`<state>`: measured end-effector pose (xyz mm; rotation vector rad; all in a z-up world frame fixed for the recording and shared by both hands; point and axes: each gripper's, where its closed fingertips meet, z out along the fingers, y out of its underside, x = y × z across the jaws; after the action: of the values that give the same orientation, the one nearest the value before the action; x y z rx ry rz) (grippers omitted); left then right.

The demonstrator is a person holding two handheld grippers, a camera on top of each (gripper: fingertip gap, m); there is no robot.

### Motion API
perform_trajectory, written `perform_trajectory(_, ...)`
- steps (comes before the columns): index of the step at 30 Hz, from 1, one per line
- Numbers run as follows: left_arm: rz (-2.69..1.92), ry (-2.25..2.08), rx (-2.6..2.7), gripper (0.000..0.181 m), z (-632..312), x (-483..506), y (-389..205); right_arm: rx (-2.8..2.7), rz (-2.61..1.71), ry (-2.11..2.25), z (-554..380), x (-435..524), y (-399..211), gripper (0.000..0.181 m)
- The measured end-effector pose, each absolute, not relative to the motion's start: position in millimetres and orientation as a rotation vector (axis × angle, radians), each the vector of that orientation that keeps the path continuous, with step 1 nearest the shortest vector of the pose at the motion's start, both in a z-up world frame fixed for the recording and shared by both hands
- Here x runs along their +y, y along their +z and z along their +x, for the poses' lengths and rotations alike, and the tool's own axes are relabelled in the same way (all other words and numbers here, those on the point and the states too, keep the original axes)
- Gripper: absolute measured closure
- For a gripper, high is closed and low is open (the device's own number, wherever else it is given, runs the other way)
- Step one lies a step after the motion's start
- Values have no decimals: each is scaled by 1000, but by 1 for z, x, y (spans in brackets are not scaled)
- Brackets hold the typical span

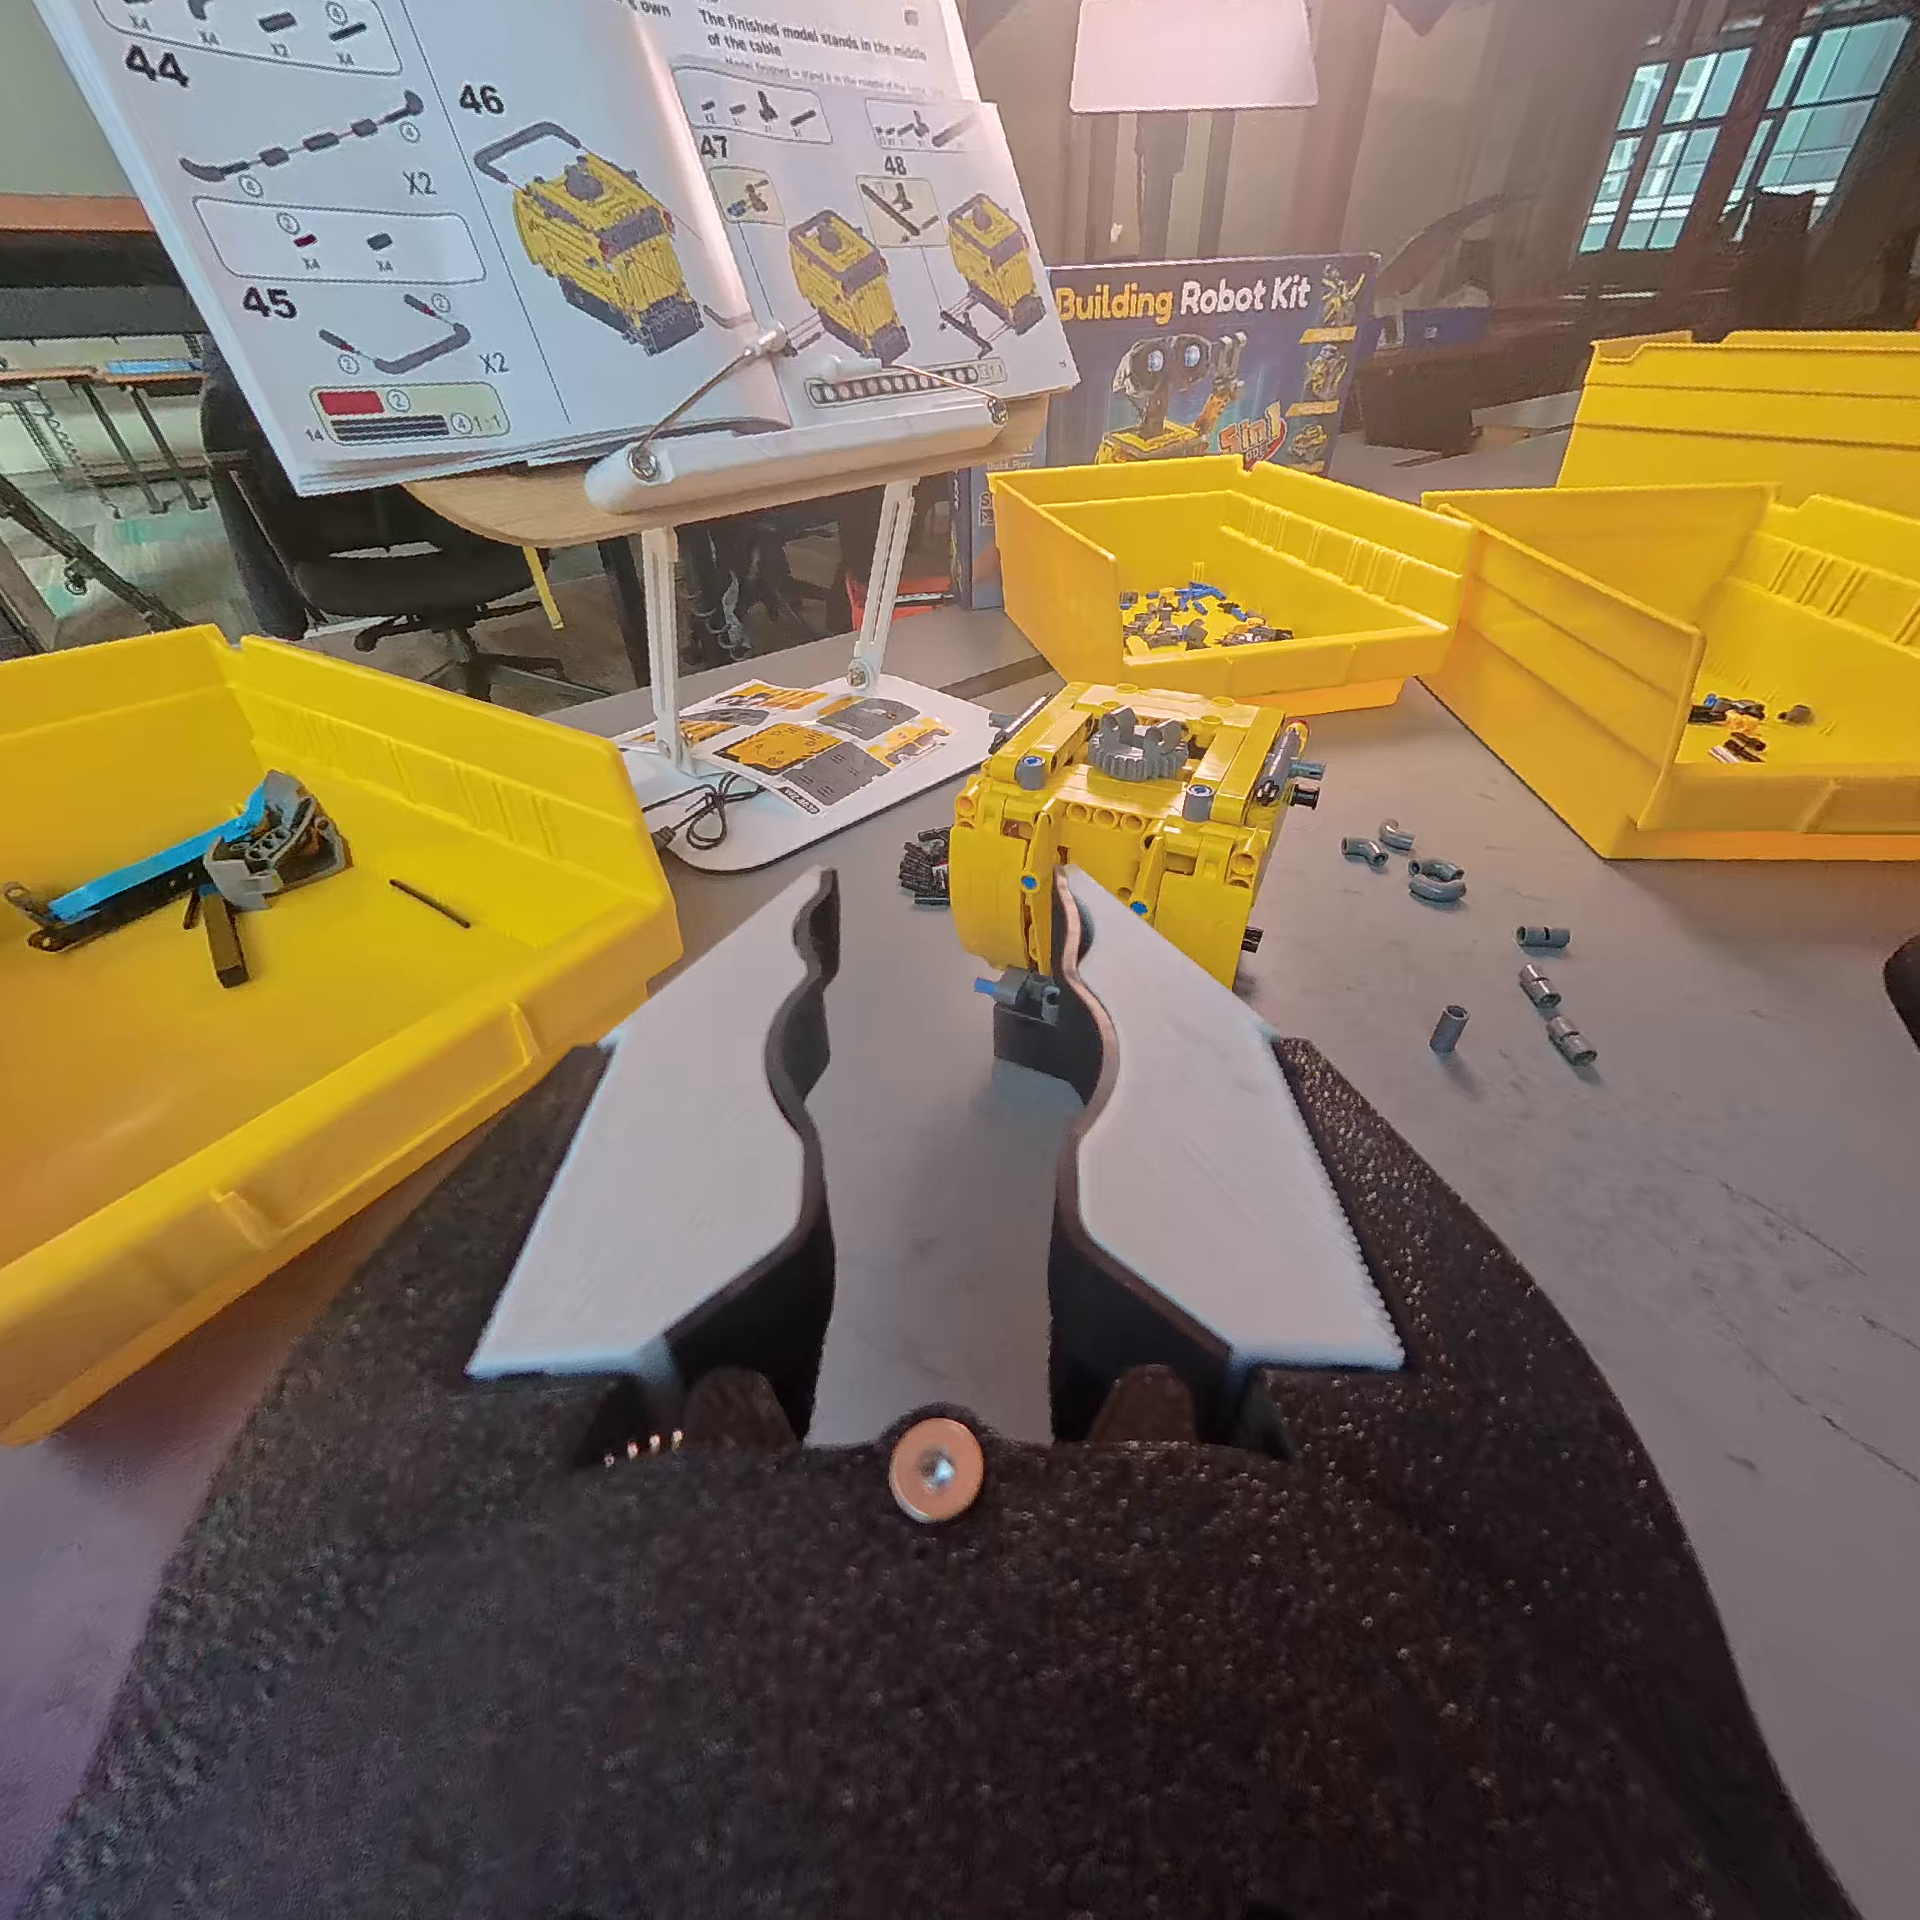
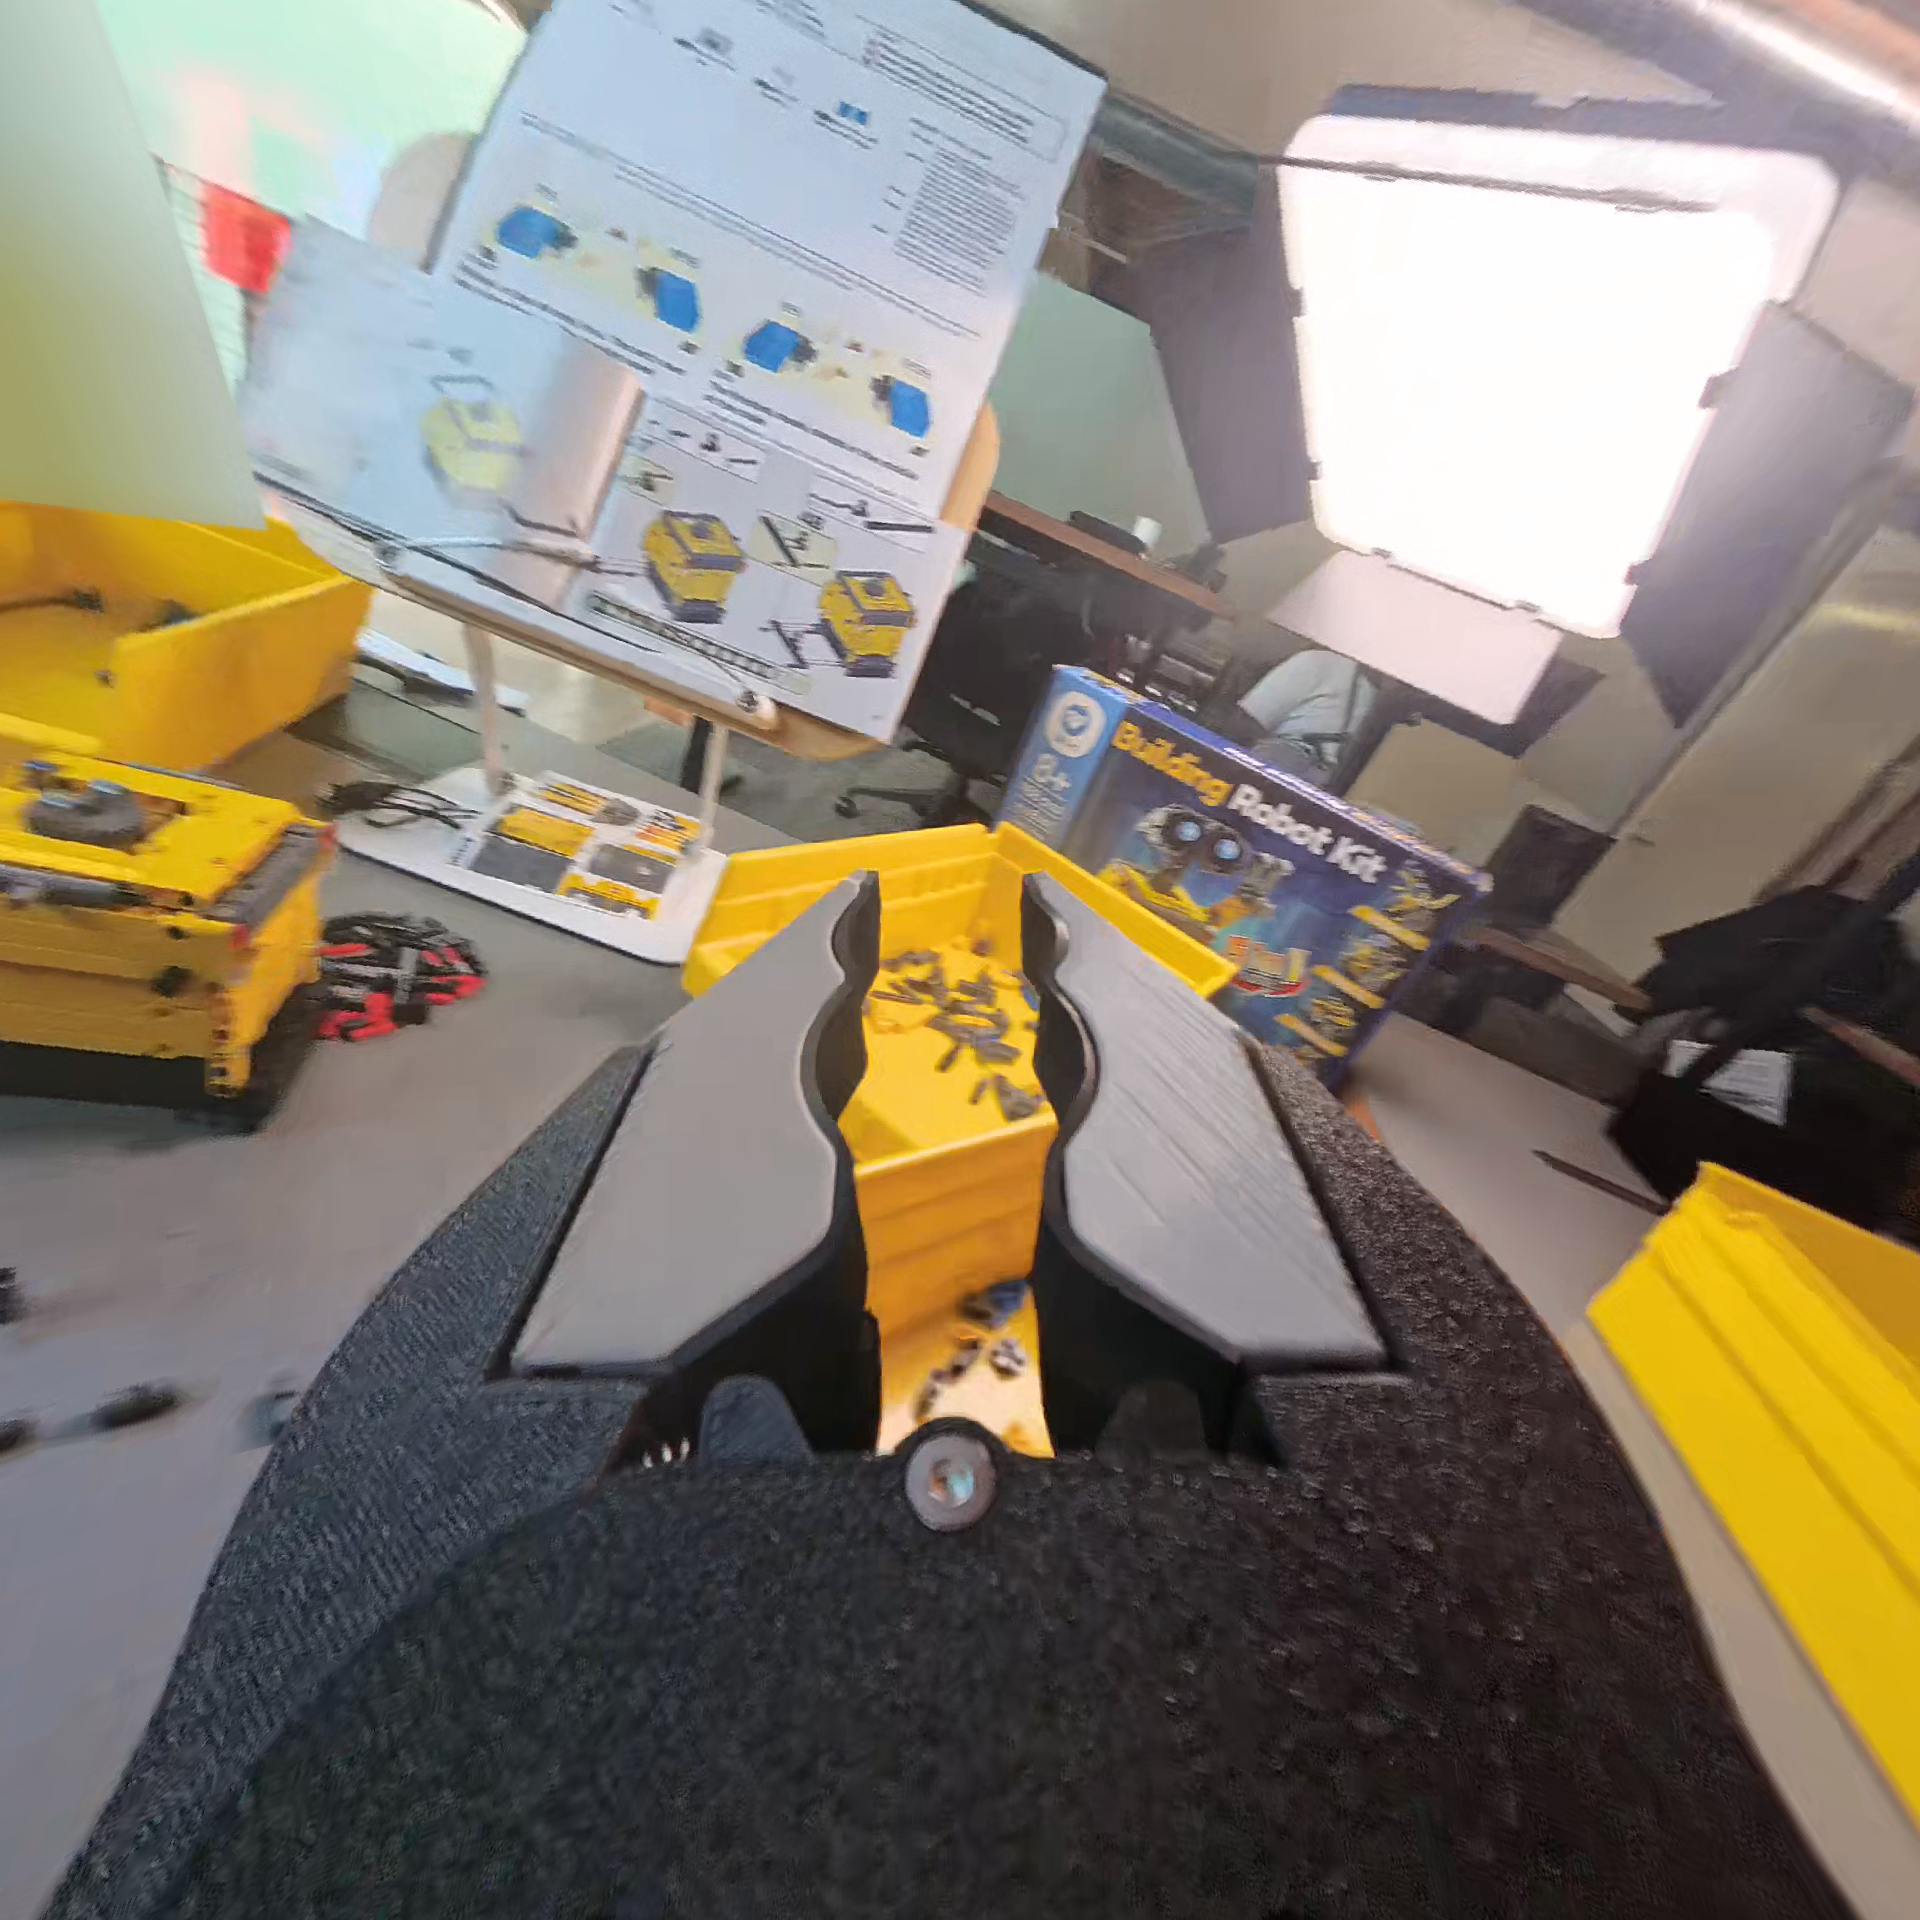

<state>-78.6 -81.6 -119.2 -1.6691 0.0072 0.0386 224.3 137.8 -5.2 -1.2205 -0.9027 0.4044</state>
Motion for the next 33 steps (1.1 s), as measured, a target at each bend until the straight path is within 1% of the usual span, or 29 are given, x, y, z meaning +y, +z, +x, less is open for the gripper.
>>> perform_trajectory(2,-1672,38,9,142,-78,-81,-120,-940,-1275,296,245,170,3,156)
perform_trajectory(4,-1676,39,8,142,-78,-81,-121,-1049,-1360,235,257,203,-7,161)
perform_trajectory(9,-1688,52,9,142,-78,-80,-124,-1437,-1713,89,279,276,-93,167)
perform_trajectory(10,-1693,56,10,142,-78,-79,-125,-1496,-1748,54,281,288,-107,171)
perform_trajectory(12,-1705,61,7,142,-80,-78,-129,-1629,-1787,10,282,303,-134,176)
perform_trajectory(18,-1750,67,-8,142,-86,-74,-143,-1977,-1840,-39,281,315,-196,176)
perform_trajectory(25,-1789,58,-4,142,-86,-69,-154,-2158,-1741,-181,284,333,-222,174)
perform_trajectory(30,-1796,56,-16,142,-89,-69,-157,-2218,-1735,-181,284,333,-232,171)
perform_trajectory(33,-1801,49,-17,142,-90,-69,-158,-2224,-1740,-162,282,332,-233,174)
